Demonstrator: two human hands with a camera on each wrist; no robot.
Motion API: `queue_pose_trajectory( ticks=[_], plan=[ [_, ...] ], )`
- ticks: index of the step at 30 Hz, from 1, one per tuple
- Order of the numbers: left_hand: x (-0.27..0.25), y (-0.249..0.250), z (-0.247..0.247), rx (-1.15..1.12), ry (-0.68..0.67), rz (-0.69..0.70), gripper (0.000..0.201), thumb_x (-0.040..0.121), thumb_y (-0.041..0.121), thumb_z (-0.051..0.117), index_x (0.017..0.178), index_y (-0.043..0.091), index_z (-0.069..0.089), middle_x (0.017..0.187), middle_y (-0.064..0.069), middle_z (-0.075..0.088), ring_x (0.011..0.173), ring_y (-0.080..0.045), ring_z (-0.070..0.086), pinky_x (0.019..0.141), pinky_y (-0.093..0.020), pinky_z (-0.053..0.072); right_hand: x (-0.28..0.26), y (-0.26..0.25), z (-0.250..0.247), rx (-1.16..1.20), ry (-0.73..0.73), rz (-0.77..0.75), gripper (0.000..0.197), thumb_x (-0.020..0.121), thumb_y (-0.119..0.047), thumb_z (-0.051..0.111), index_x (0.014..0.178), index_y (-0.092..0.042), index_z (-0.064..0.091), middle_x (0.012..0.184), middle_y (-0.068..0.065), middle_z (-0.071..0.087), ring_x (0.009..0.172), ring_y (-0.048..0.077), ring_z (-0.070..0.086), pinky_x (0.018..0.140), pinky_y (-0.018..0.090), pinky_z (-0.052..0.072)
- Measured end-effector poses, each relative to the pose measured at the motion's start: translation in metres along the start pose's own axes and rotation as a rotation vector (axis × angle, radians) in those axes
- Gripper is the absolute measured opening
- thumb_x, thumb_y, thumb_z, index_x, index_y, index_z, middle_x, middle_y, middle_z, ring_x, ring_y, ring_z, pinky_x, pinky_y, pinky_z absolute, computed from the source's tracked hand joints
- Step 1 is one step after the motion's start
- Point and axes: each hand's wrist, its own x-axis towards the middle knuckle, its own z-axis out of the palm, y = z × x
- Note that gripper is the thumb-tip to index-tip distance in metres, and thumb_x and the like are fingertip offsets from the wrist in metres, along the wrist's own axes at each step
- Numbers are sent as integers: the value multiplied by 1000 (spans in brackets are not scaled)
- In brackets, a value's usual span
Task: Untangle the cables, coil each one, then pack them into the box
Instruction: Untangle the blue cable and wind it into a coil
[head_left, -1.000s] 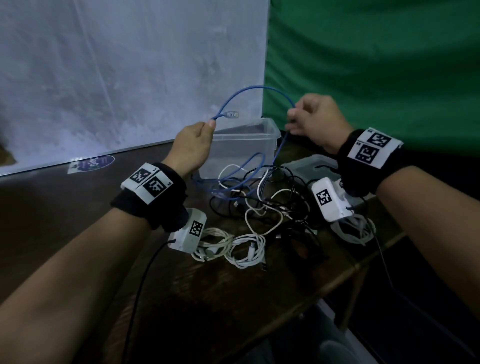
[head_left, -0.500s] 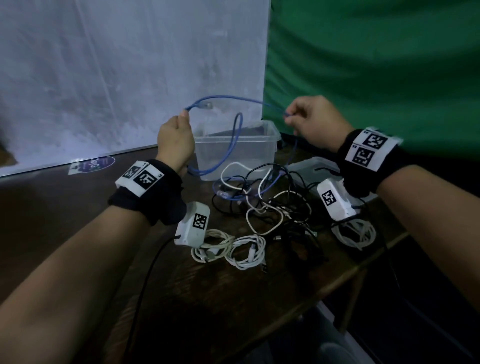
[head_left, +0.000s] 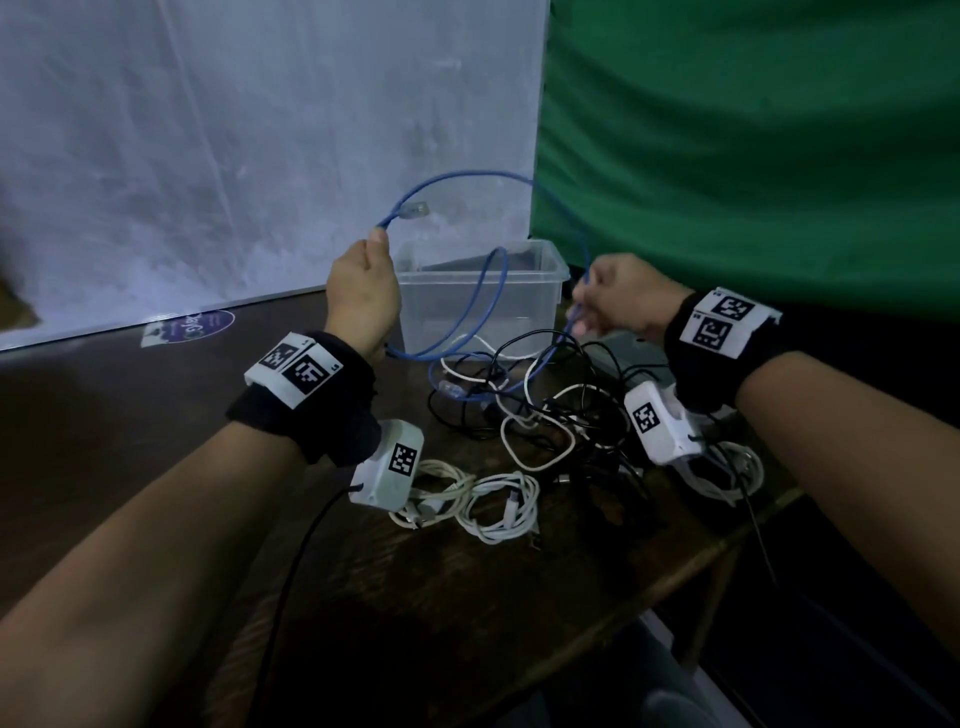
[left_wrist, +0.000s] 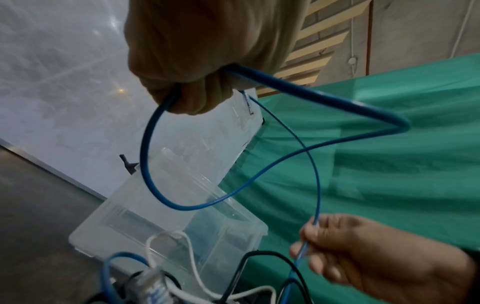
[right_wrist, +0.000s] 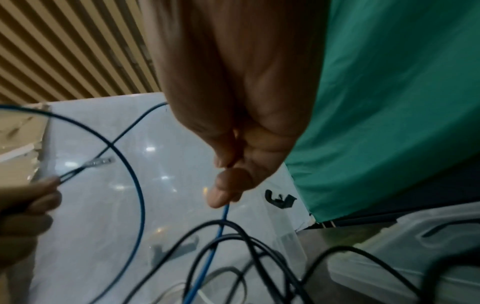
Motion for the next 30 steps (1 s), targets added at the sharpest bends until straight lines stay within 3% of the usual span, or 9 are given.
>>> queue_pose_trajectory(
  ticks=[1, 3, 8, 12, 16, 21, 24, 27, 30],
  plan=[
    [-1, 0, 0, 6, -10, 5, 43, 98, 43, 29, 66, 16, 40, 78, -31, 48, 68, -29, 40, 65, -39, 32, 4, -5, -2, 74, 52, -15, 25, 97, 0, 41, 74, -11, 40, 70, 16, 60, 42, 15, 62, 45, 29, 52],
    [-3, 1, 1, 12, -40, 7, 44, 98, 42, 29, 69, 12, 42, 87, -37, 48, 69, -40, 40, 66, -38, 31, 10, -17, -8, 175, 137, -59, 27, 96, 2, 42, 73, -12, 39, 72, 15, 59, 47, 16, 64, 52, 32, 56],
    [-3, -1, 2, 26, -76, -33, 42, 99, 41, 31, 64, 20, 40, 67, -6, 41, 71, -25, 39, 66, -36, 31, 11, -45, -23, 263, 257, -268, 29, 91, 5, 51, 70, -15, 49, 71, 3, 61, 52, 4, 64, 55, 20, 55],
    [-3, -7, 2, 34, -60, -55, 46, 99, 43, 29, 77, 9, 51, 91, -32, 55, 75, -45, 46, 66, -47, 41, 6, -58, -36, 317, 326, -396, 27, 88, 3, 55, 79, -20, 63, 60, -14, 68, 66, 2, 67, 69, 18, 53],
    [-3, -11, 3, -6, -57, -101, 43, 98, 44, 29, 70, 16, 45, 75, -8, 45, 72, -26, 41, 67, -36, 32, 0, -65, -38, 346, 302, -454, 29, 90, 5, 52, 79, -20, 62, 61, -14, 68, 64, 3, 67, 64, 19, 54],
    [-1, -6, 8, -77, -197, -157, 32, 100, 29, 35, 74, 15, 48, 61, -7, 44, 46, -21, 43, 48, -27, 35, -3, -55, -23, 153, 175, -398, 30, 93, 1, 50, 78, -23, 60, 73, -3, 62, 54, 2, 64, 57, 17, 54],
    [3, -4, 4, -50, -262, -125, 5, 93, 7, 46, 93, 11, 48, 77, -8, 51, 67, -21, 51, 59, -30, 41, 0, -58, -20, 163, 211, -419, 26, 93, 0, 52, 78, -21, 60, 76, -4, 63, 57, 0, 65, 61, 16, 54],
    [7, 1, -6, 35, -351, -150, 44, 91, -3, 44, 132, 10, 41, 113, -8, 51, 94, -22, 51, 72, -28, 40, 4, -62, -21, 32, 245, -414, 14, 90, -3, 57, 86, -14, 66, 71, -1, 63, 56, -6, 62, 67, 16, 54],
    [7, 13, -15, 26, -322, -103, 45, 93, -2, 42, 137, 11, 43, 129, -6, 48, 110, -19, 49, 74, -17, 42, 4, -63, -21, -224, 254, -402, 12, 89, -8, 60, 93, -9, 70, 70, 4, 64, 45, -12, 54, 57, 4, 45]
  ],
)
